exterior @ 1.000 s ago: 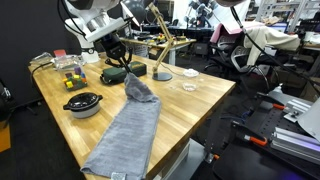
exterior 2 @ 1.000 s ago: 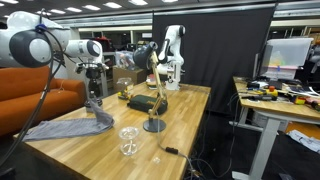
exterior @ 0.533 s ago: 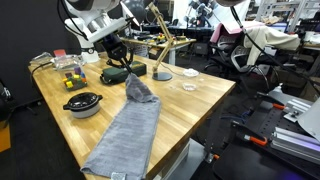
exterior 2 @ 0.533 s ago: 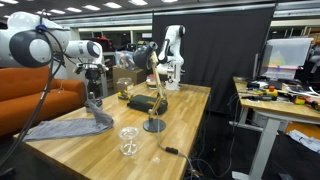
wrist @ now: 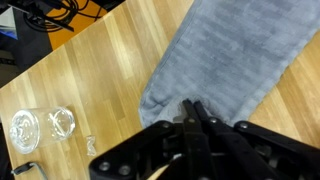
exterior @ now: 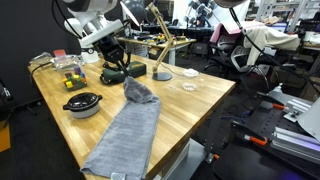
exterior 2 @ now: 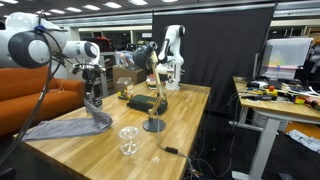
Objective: Fold the grey towel from right to left
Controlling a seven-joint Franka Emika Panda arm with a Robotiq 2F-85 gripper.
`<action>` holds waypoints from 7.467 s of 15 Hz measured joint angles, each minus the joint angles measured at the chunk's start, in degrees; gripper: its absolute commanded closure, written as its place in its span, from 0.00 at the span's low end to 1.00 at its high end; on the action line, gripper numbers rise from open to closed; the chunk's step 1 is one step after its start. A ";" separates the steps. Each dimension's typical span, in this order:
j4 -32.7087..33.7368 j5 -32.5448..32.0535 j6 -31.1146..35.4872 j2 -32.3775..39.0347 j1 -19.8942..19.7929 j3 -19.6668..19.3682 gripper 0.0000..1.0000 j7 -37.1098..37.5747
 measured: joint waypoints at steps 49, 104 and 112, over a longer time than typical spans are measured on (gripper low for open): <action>5.82 6.53 -3.74 9.41 16.10 7.96 0.99 -21.25; 6.24 4.07 4.50 15.30 9.82 4.02 0.00 -57.22; 4.77 4.08 4.74 15.32 10.01 5.27 0.00 -58.11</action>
